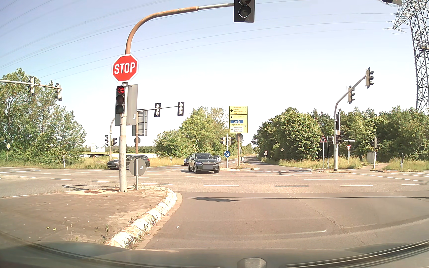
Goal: Follow the waypoints while adhering to traffic rules and regulations
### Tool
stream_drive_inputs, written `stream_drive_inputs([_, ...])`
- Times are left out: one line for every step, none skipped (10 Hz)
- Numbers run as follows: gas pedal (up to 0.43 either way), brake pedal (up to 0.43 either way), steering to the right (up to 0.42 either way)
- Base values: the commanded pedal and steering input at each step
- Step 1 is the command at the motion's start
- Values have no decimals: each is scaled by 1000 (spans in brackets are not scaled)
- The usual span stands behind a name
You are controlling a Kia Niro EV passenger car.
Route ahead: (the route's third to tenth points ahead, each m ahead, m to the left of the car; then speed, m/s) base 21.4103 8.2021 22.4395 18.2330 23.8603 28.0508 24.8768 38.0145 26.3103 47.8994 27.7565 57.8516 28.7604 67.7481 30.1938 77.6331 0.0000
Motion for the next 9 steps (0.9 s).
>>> stream_drive_inputs([0, 262, 0])
stream_drive_inputs([0, 262, 0])
stream_drive_inputs([0, 262, 0])
stream_drive_inputs([0, 262, 1])
stream_drive_inputs([0, 262, 0])
stream_drive_inputs([0, 262, 1])
stream_drive_inputs([0, 262, 0])
stream_drive_inputs([0, 262, 1])
stream_drive_inputs([0, 262, 0])
